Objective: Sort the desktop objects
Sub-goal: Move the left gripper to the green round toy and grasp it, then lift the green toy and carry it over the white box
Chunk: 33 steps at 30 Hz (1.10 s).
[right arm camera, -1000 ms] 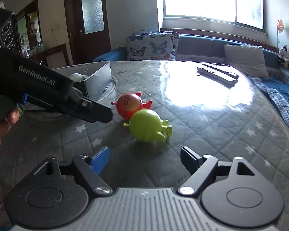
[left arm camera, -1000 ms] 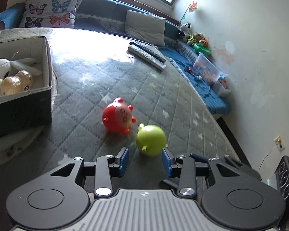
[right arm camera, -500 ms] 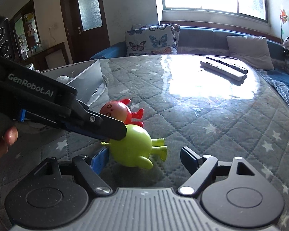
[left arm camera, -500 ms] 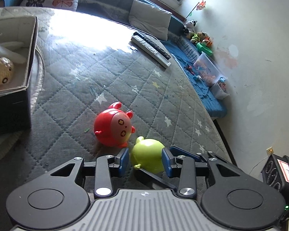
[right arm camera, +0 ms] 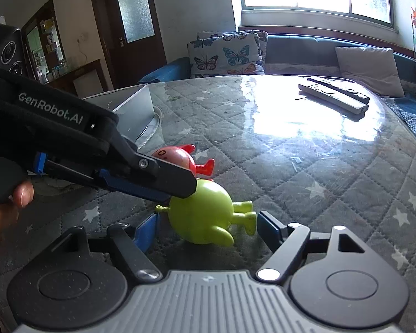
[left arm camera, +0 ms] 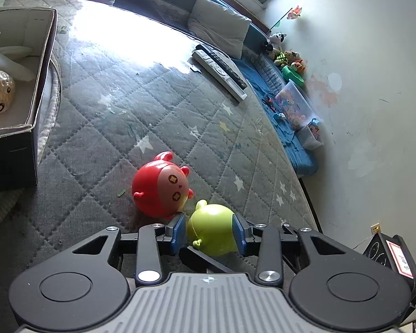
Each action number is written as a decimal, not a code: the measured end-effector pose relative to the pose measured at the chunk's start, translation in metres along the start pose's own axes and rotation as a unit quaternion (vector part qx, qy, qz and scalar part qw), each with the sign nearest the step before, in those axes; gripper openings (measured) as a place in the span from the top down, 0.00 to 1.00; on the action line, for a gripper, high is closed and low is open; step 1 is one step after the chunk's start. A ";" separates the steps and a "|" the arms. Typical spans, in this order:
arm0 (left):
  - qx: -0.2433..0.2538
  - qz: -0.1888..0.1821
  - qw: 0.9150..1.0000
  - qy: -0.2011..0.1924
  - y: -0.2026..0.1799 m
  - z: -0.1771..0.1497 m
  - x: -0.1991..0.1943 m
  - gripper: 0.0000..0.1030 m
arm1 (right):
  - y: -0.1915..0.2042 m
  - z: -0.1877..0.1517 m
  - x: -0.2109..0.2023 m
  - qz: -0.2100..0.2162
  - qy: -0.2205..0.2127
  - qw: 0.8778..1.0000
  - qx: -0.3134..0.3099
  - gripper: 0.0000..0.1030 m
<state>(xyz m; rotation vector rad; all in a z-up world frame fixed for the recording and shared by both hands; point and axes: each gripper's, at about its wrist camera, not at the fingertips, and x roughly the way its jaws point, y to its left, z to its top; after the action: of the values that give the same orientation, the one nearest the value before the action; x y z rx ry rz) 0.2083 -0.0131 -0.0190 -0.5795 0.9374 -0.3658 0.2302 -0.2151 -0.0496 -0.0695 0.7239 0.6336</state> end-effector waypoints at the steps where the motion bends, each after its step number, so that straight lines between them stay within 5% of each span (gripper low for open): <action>1: -0.001 0.000 1.000 0.000 0.000 0.000 0.000 0.62 | 0.001 0.000 0.000 -0.001 0.000 1.000 -0.002 0.25; 9: -0.007 -0.003 1.000 0.004 0.001 0.001 0.005 0.61 | 0.000 -0.001 0.001 -0.004 0.000 1.000 0.001 0.36; 20: 0.019 -0.017 1.000 0.000 -0.005 -0.011 -0.008 0.62 | 0.007 -0.004 -0.011 -0.006 -0.004 1.000 0.003 0.36; 33: 0.029 0.002 0.995 -0.097 0.012 0.000 -0.107 0.62 | 0.078 0.043 -0.019 0.030 -0.048 0.996 -0.071 0.36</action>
<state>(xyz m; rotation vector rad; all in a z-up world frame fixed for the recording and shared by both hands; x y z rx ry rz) 0.1500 0.0533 0.0431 -0.5501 0.7395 -0.3264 0.2009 -0.1498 0.0071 -0.1486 0.5891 0.7404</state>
